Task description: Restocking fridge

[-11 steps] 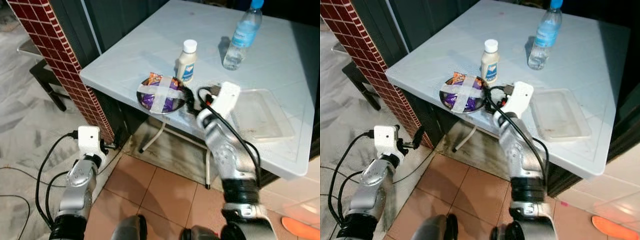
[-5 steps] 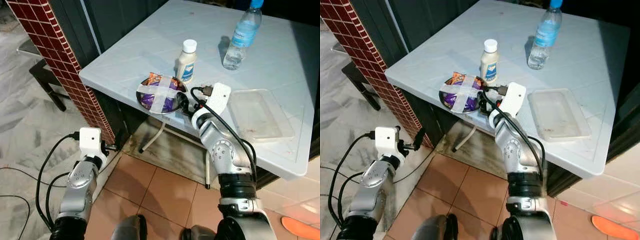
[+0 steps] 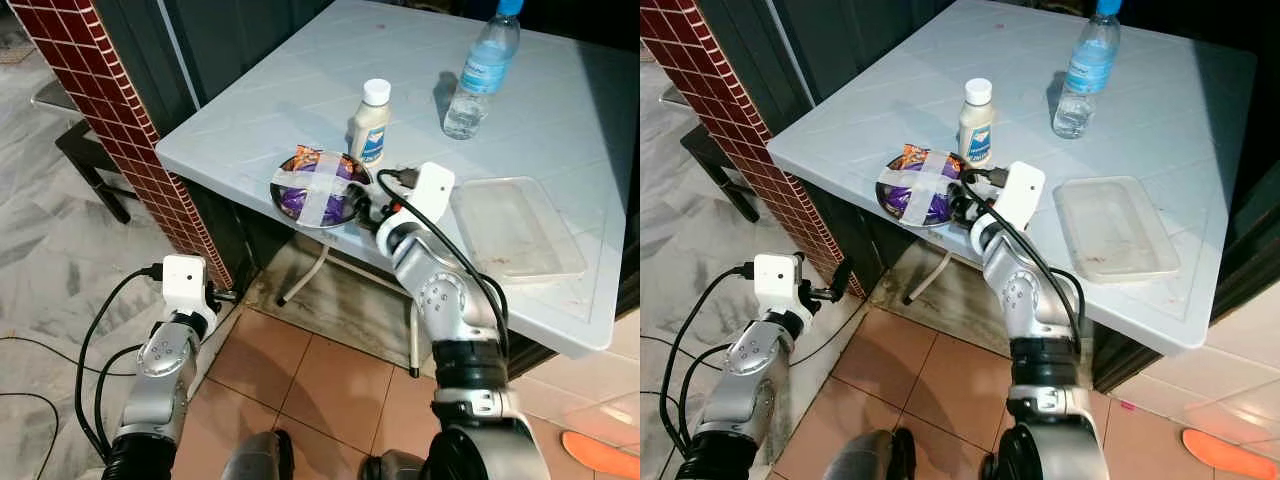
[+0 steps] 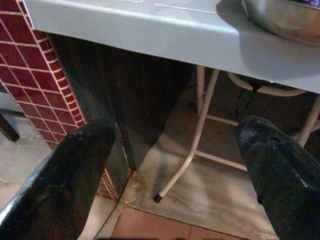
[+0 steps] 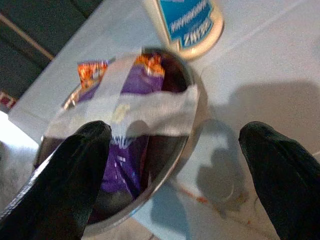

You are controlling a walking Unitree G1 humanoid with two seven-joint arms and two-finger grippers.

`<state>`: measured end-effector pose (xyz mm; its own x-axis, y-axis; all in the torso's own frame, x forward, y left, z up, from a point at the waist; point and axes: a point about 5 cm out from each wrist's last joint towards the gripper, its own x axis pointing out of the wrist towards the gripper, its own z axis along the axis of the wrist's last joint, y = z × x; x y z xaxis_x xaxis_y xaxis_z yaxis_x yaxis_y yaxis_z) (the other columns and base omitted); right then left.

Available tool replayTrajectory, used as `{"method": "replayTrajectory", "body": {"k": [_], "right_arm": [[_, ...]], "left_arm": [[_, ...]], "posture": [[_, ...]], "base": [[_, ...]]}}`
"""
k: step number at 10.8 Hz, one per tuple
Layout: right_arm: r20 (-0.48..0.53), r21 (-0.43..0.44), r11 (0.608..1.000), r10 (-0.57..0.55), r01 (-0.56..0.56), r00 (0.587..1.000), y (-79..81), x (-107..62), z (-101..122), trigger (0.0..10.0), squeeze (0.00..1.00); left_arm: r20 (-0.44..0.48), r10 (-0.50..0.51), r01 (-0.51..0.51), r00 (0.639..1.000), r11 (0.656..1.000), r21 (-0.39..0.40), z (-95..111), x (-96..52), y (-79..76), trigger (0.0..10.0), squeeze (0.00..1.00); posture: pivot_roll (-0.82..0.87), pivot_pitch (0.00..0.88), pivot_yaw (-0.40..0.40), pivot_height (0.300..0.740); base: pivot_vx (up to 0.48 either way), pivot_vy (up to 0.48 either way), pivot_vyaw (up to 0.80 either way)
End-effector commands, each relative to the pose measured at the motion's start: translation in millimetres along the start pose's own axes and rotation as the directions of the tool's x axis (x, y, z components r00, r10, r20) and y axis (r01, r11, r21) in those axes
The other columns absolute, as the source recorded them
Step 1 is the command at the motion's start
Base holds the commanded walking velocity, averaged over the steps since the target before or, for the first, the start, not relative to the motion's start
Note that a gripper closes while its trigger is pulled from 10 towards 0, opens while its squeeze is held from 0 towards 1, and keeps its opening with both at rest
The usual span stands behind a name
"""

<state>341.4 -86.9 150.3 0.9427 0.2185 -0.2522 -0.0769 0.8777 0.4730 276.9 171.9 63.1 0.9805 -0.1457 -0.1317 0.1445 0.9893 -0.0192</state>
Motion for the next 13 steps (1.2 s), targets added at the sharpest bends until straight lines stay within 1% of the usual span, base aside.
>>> {"method": "replayTrajectory", "body": {"k": [1,2,3,4,5,6,8,11,13], "right_arm": [[-0.03,0.004,1.0,0.003,-0.003,1.0,5.0,2.2,-3,9.3,0.0],[-0.058,-0.015,1.0,-0.014,0.013,0.998,1.3,3.6,-6,0.0,0.0],[-0.086,-0.034,0.999,-0.03,0.027,0.996,-2.3,4.4,-10,0.5,0.0],[-0.097,-0.045,0.998,-0.041,0.037,0.994,-5.5,4.4,-11,0.5,0.0],[-0.118,-0.048,0.997,-0.065,0.059,0.991,-13.5,4.1,-15,0.0,0.0],[-0.123,-0.043,0.996,-0.079,0.074,0.989,-16.7,4.4,-15,0.0,0.0],[-0.105,-0.012,0.995,-0.098,0.097,0.99,-21.1,8.6,-9,0.0,0.0],[-0.06,0.075,0.983,-0.162,0.167,0.985,-31.9,18.7,9,0.0,0.0],[-0.059,0.094,0.977,-0.184,0.189,0.981,-35.5,20.6,12,0.0,0.0]], "left_arm": [[-0.005,0.012,-0.012,1.0,1.0,0.004,0,-2.3,2.7,10.0,0.0],[-0.006,0.013,-0.013,1.0,1.0,0.003,0,-2.7,2.4,10.0,0.0],[-0.006,0.013,-0.013,1.0,1.0,0.002,-1,-3.0,2.0,10.0,0.0],[-0.006,0.012,-0.012,1.0,1.0,0.002,-1,-3.1,1.9,10.0,0.0],[-0.007,0.01,-0.01,1.0,1.0,0.002,-1,-2.7,1.1,10.0,0.0],[-0.008,0.009,-0.009,1.0,1.0,0.002,-1,-2.6,0.9,10.0,0.0],[-0.008,0.008,-0.008,1.0,1.0,0.004,-1,-2.7,1.1,10.0,0.0],[-0.006,0.015,-0.015,1.0,1.0,0.009,0,-2.9,2.2,10.0,0.0],[-0.005,0.018,-0.018,1.0,1.0,0.01,0,-3.1,2.5,10.0,0.0]], "posture": [[0.02,0.102,0.071,0.74],[0.02,0.103,0.07,0.74],[0.02,0.104,0.069,0.74],[0.02,0.104,0.069,0.74],[0.02,0.106,0.07,0.74],[0.02,0.106,0.071,0.74],[0.02,0.107,0.073,0.74],[0.03,0.105,0.071,0.74],[0.03,0.107,0.07,0.74]], "base": [[0.0,0.0,0.0],[0.0,0.0,0.0],[0.0,0.0,0.0],[0.0,0.0,0.0],[0.0,0.0,0.0],[0.0,0.0,0.0],[0.0,0.0,0.0],[0.0,0.0,0.0],[0.0,0.0,0.0]]}}
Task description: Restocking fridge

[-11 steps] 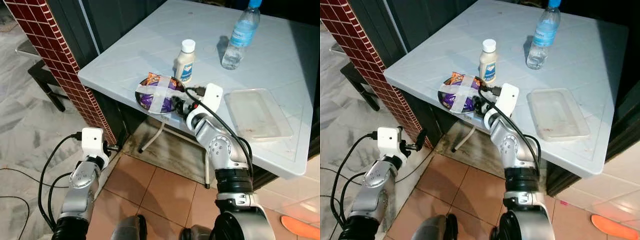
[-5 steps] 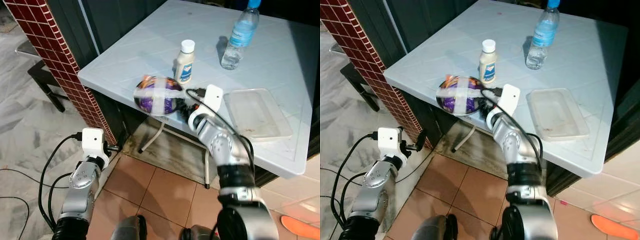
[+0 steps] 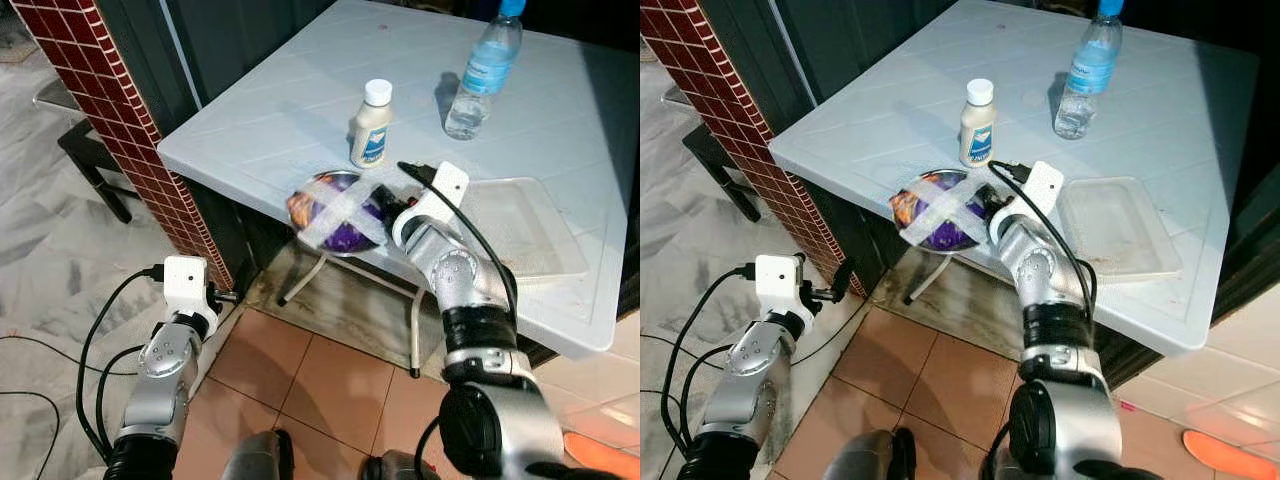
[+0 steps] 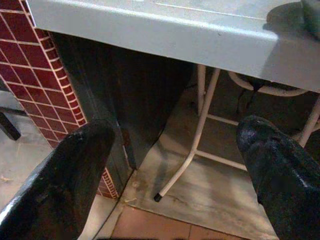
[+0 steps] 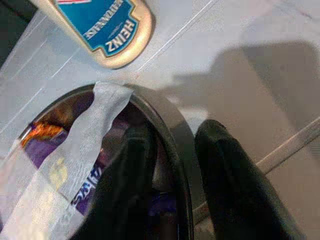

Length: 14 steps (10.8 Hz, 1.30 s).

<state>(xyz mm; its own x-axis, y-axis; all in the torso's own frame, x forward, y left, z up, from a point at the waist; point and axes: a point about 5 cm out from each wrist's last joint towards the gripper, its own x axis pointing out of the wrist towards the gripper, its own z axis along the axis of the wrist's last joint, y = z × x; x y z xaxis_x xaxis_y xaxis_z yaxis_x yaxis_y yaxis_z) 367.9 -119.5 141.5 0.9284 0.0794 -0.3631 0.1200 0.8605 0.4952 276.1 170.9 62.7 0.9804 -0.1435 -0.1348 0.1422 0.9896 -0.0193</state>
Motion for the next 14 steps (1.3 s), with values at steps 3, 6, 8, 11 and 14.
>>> {"method": "replayTrajectory", "body": {"k": [3,6,8,11,14], "right_arm": [[-0.011,0.024,0.998,-0.05,0.05,0.999,-5.1,4.3,-1,0.0,0.0],[0.028,0.035,0.994,-0.101,0.1,0.994,-9.5,5.9,6,0.0,0.0],[0.077,0.077,0.988,-0.14,0.134,0.987,-12.4,5.5,15,0.0,0.0],[0.044,0.098,0.99,-0.105,0.1,0.993,-8.8,6.8,11,0.0,0.0],[-0.014,0.075,0.995,-0.058,0.059,0.998,-4.6,9.7,8,10.0,1.0]], "left_arm": [[0.001,0.017,-0.017,1.0,1.0,0.011,1,-2.3,4.0,10.0,0.0],[0.008,0.021,-0.021,1.0,1.0,0.014,2,-1.6,5.2,10.0,0.0],[0.012,0.022,-0.022,1.0,1.0,0.017,3,-0.8,5.7,10.0,0.0],[0.012,0.022,-0.022,1.0,1.0,0.019,3,-0.3,5.4,10.0,0.0],[0.01,0.023,-0.024,1.0,1.0,0.018,2,-0.9,4.9,10.0,0.0]], "posture": [[0.04,0.103,0.071,0.74],[0.04,0.096,0.071,0.74],[0.04,0.092,0.071,0.74],[0.03,0.092,0.07,0.74],[0.04,0.094,0.068,0.74]], "base": [[0.0,0.0,0.0],[0.0,0.0,0.0],[0.0,0.0,0.0],[0.0,0.0,0.0],[0.0,0.0,0.0]]}}
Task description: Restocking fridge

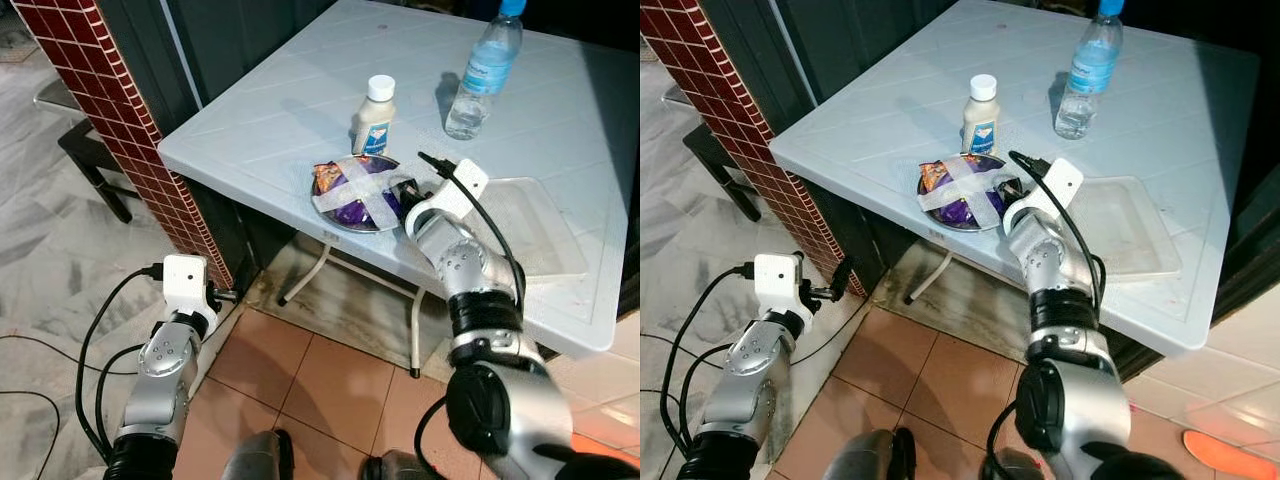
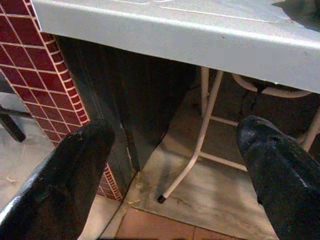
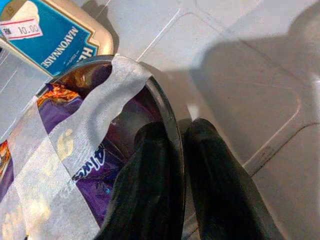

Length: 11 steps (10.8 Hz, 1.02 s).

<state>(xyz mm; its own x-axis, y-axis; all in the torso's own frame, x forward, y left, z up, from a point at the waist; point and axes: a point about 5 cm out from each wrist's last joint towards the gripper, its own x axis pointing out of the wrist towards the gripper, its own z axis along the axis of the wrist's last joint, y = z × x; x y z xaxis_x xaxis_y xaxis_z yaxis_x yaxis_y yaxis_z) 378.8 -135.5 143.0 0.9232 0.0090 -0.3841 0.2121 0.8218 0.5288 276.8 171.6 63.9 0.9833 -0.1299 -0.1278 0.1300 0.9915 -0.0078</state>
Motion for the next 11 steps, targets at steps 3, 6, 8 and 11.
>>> {"method": "replayTrajectory", "body": {"k": [3,6,8,11], "right_arm": [[-0.071,-0.042,0.997,0.063,-0.066,0.995,13.1,2.7,-4.8,10.0,0.96],[-0.111,-0.004,0.997,0.078,-0.079,0.991,10.3,4.1,-8.8,0.0,0.0],[-0.118,-0.011,0.996,0.084,-0.086,0.989,9.2,5.2,-8.9,0.0,0.0],[-0.114,-0.07,0.99,0.112,-0.121,0.987,7.4,4.6,-12.5,0.0,0.0]], "left_arm": [[0.001,0.011,-0.011,1.0,1.0,0.009,0.6,-1.1,4.6,10.0,0.0],[-0.005,0.012,-0.012,1.0,1.0,0.009,0.2,-1.0,4.3,10.0,0.0],[-0.007,0.011,-0.011,1.0,1.0,0.009,0.1,-0.3,3.8,10.0,0.0],[-0.018,0.027,-0.028,0.999,0.999,-0.017,-2.1,0.5,2.8,10.0,0.0]], "posture": [[0.04,0.094,0.065,0.74],[0.04,0.093,0.063,0.74],[0.04,0.09,0.062,0.74],[0.03,0.083,0.055,0.74]], "base": [[0.0,0.0,0.0],[0.0,0.0,0.0],[0.0,0.0,0.0],[0.0,0.0,0.0]]}}
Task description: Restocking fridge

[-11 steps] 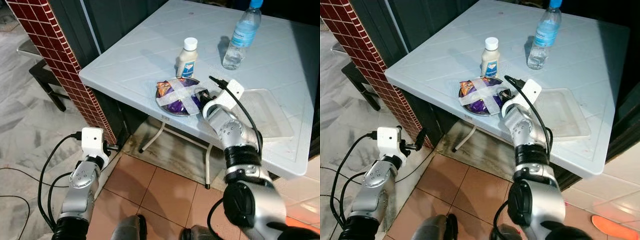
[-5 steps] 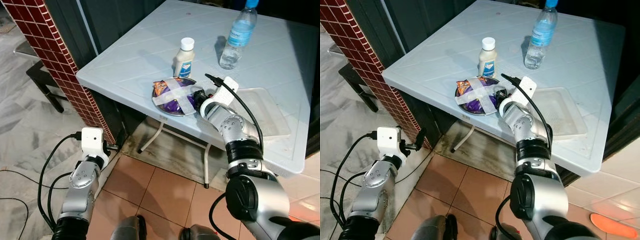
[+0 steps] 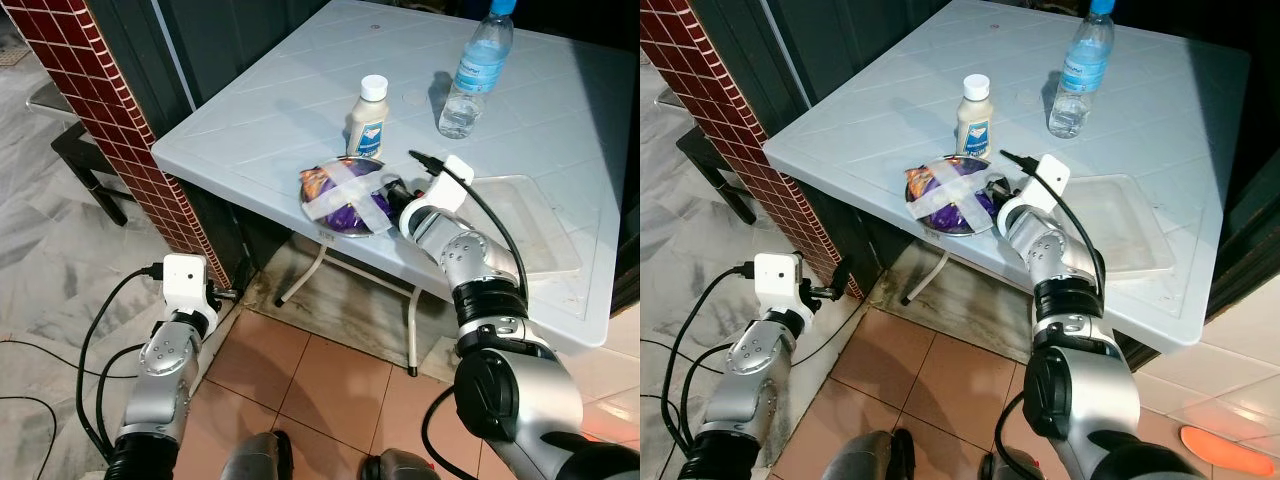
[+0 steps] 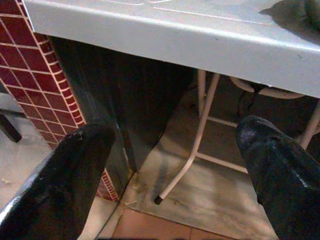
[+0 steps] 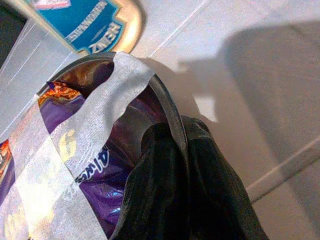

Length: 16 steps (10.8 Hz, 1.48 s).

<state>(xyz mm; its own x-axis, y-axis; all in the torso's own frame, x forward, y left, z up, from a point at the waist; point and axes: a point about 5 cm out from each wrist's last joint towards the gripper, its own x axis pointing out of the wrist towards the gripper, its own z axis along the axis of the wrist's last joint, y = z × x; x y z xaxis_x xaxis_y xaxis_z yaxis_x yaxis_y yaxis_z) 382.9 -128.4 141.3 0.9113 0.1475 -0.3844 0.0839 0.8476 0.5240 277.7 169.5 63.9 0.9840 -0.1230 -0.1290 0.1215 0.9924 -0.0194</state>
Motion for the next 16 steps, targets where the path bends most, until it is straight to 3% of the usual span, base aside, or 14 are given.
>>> {"method": "replayTrajectory", "body": {"k": [1,3,5,6,7,8,9,10,11,12,13,15,16], "right_arm": [[-0.033,-0.035,0.999,0.012,-0.013,0.999,1.0,0.2,-11,0.0,0.0],[-0.047,-0.084,0.996,0.001,-0.005,0.999,-8.4,-2.3,-19,0.0,0.0],[0.061,-0.111,0.992,0.073,-0.066,0.995,-0.5,-5.8,-15,0.0,0.0],[0.125,-0.158,0.976,0.17,-0.149,0.978,11.9,-11.8,-17,0.0,0.0],[0.196,-0.142,0.958,0.275,-0.25,0.941,24.6,-22.6,-19,0.0,0.0],[0.231,-0.181,0.946,0.306,-0.269,0.923,26.1,-30.5,-22,0.3,0.0],[0.281,-0.299,0.914,0.36,-0.275,0.89,26.9,-41.6,-24,3.2,0.0],[0.325,-0.318,0.904,0.387,-0.285,0.863,20.9,-57.4,-31,10.0,0.0],[0.339,-0.311,0.908,0.383,-0.281,0.86,19.4,-60.9,-32,10.0,0.0],[0.331,-0.362,0.89,0.399,-0.276,0.855,21.6,-64.7,-35,10.0,0.0],[0.341,-0.423,0.884,0.361,-0.201,0.868,21.8,-67.7,-37,10.0,0.0],[0.326,-0.494,0.839,0.422,-0.228,0.846,23.5,-73.8,-37,10.0,0.0],[0.341,-0.493,0.846,0.403,-0.204,0.849,21.5,-74.3,-35,10.0,0.0]], "left_arm": [[-0.016,0.026,-0.026,1.0,1.0,-0.007,-3,0.0,4.0,10.0,0.0],[-0.006,0.057,-0.057,0.998,0.998,-0.032,-3,2.1,0.6,10.0,0.0],[0.0,0.082,-0.082,0.997,0.996,-0.045,-5,0.4,-0.7,10.0,0.0],[0.006,0.102,-0.102,0.995,0.994,-0.044,-6,0.2,-0.5,10.0,0.0],[-0.001,0.163,-0.163,0.987,0.987,-0.019,-7,2.8,3.2,10.0,0.0],[-0.008,0.212,-0.212,0.977,0.977,-0.01,-6,5.3,6.9,10.0,0.0],[-0.008,0.233,-0.233,0.972,0.972,-0.017,-5,6.2,9.0,10.0,0.0],[-0.021,0.242,-0.242,0.97,0.969,-0.038,-8,6.9,10.0,10.0,0.0],[-0.019,0.241,-0.242,0.97,0.97,-0.036,-8,8.3,9.9,10.0,0.0],[-0.007,0.242,-0.242,0.97,0.97,-0.033,-5,10.6,10.3,10.0,0.0],[0.002,0.24,-0.239,0.971,0.971,-0.024,-3,11.7,11.5,10.0,0.0],[0.007,0.241,-0.241,0.971,0.97,-0.016,-2,11.8,12.9,10.0,0.0],[0.007,0.24,-0.239,0.971,0.971,-0.015,-2,12.2,13.2,10.0,0.0]], "posture": [[0.03,0.074,0.045,0.74],[0.03,0.058,0.018,0.74],[0.03,0.043,0.008,0.74],[0.02,0.034,0.01,0.74],[0.02,0.034,0.01,0.74],[0.01,0.033,0.011,0.74],[0.01,0.036,0.014,0.74],[0.0,0.038,0.02,0.74],[0.0,0.038,0.025,0.74],[0.0,0.034,0.031,0.74],[0.0,0.033,0.034,0.74],[0.01,0.035,0.033,0.74],[0.01,0.05,0.038,0.74]], "base": [[0.0,0.0,0.0],[0.0,0.0,0.0],[0.0,0.0,0.0],[0.0,0.0,0.0],[0.0,0.0,0.0],[0.0,0.0,0.0],[0.0,0.0,0.0],[0.0,0.0,0.0],[0.0,0.0,0.0],[0.0,0.0,0.0],[0.0,0.0,0.0],[0.0,0.0,0.0],[0.0,0.0,0.0]]}}
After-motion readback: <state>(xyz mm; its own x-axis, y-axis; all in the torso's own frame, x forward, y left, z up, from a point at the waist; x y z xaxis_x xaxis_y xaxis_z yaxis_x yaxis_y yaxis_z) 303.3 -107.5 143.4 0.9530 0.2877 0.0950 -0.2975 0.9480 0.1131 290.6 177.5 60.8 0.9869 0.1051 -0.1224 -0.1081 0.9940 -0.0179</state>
